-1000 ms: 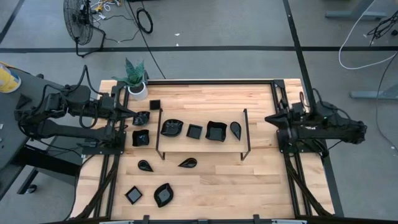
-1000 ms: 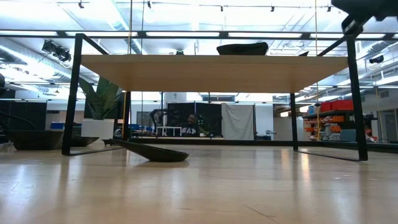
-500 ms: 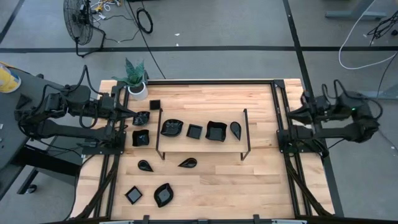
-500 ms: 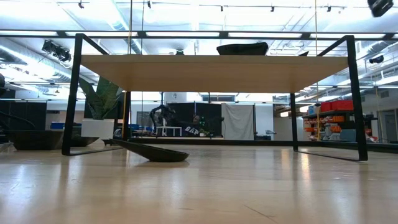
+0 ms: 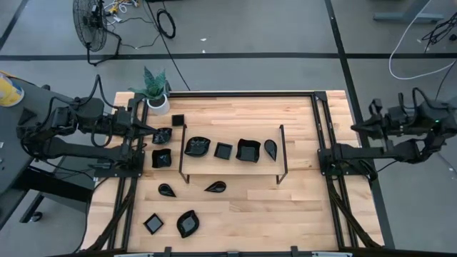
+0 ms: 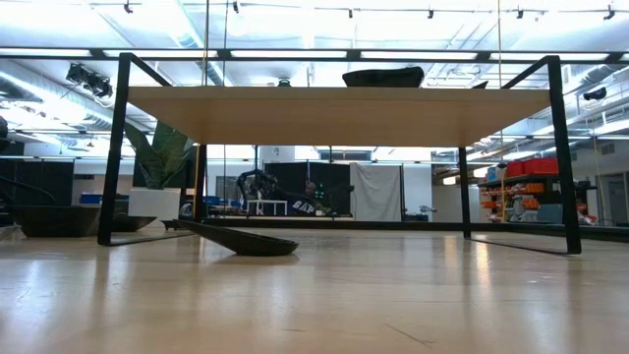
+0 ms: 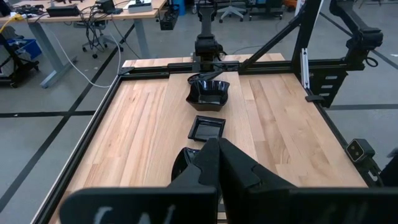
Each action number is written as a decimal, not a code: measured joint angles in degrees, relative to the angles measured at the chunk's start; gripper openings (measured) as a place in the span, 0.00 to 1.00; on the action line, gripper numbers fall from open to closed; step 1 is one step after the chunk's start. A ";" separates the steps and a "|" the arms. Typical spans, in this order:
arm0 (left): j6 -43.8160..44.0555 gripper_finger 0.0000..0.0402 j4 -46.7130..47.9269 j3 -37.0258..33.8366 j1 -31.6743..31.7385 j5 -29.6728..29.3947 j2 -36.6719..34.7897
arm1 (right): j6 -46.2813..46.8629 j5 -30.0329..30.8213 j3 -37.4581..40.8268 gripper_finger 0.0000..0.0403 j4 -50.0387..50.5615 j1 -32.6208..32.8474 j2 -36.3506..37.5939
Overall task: Pick & Place Mini shaped plates
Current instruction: Stack the square plate on top of the square plate on the shelf
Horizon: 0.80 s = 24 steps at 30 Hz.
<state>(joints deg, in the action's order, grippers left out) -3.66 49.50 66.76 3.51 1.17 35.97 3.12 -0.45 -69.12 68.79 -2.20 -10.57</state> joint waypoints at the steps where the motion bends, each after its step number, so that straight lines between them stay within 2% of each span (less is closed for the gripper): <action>1: 0.00 0.01 0.00 0.00 0.00 0.00 0.00 | -0.67 -0.02 -0.64 0.02 0.69 -0.01 0.00; 11: -0.02 0.01 -0.23 0.00 0.00 -0.35 0.00 | -2.12 -0.02 -2.08 0.02 1.37 0.00 0.00; 17: -0.52 0.01 -4.55 0.00 0.00 -6.76 0.02 | -2.13 -0.01 -2.06 0.02 0.75 0.00 0.00; 24: -7.27 0.01 -7.20 0.00 0.02 -13.84 0.02 | -2.14 -0.02 -2.06 0.02 0.73 0.00 0.00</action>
<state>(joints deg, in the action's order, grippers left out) -10.93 42.30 66.76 3.53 -12.68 35.99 0.97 -0.47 -71.18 69.52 -2.20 -10.57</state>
